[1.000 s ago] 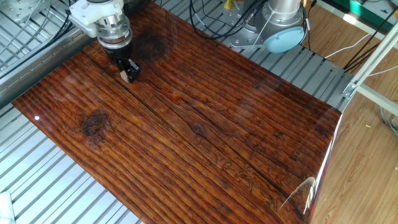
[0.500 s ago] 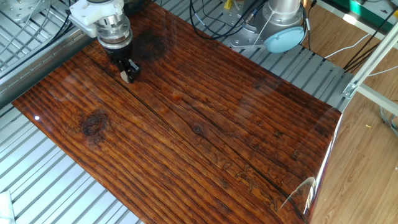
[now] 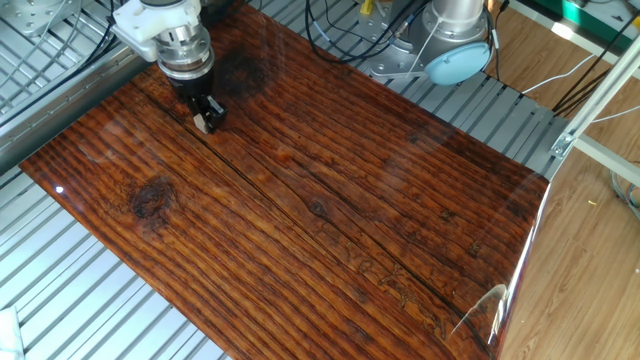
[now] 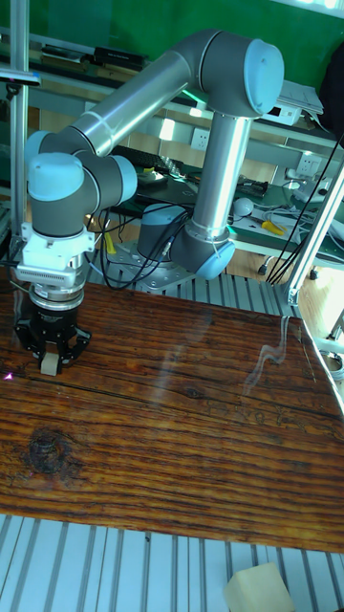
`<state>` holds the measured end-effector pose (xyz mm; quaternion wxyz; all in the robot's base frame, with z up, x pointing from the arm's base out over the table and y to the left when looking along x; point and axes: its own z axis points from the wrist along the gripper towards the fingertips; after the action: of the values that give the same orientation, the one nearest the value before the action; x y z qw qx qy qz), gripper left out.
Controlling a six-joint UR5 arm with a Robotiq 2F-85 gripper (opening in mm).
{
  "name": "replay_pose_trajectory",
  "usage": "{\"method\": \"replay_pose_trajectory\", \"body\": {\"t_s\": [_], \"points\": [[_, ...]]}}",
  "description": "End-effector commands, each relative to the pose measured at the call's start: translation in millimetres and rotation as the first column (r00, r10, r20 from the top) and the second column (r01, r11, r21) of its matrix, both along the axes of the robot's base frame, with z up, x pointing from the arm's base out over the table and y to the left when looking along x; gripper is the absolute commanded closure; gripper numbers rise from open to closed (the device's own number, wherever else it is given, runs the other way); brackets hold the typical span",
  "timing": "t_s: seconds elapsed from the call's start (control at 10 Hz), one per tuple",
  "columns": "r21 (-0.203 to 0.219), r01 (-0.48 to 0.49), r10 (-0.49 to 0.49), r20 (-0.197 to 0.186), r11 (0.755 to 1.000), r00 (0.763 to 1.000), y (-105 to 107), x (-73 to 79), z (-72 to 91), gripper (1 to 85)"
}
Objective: Hold a small block with the gripper and sweep it from left to right on the table
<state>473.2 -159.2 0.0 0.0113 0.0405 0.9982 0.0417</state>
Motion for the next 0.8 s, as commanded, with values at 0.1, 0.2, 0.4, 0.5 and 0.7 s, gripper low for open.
{"method": "replay_pose_trajectory", "body": {"t_s": [0.1,0.2,0.4,0.5,0.7], "points": [[0.006,0.01,-0.01,0.009,1.0,1.0,0.9,2.6,1.3,84.7],[0.006,0.01,-0.01,0.009,1.0,1.0,1.1,2.5,1.3,84.7],[0.009,0.01,-0.01,0.009,1.0,1.0,2.0,2.3,1.3,84.7],[0.012,0.01,-0.01,0.009,1.0,1.0,2.7,2.1,1.4,84.7],[0.019,0.01,-0.01,0.009,1.0,1.0,4.0,1.8,1.5,84.7]]}}
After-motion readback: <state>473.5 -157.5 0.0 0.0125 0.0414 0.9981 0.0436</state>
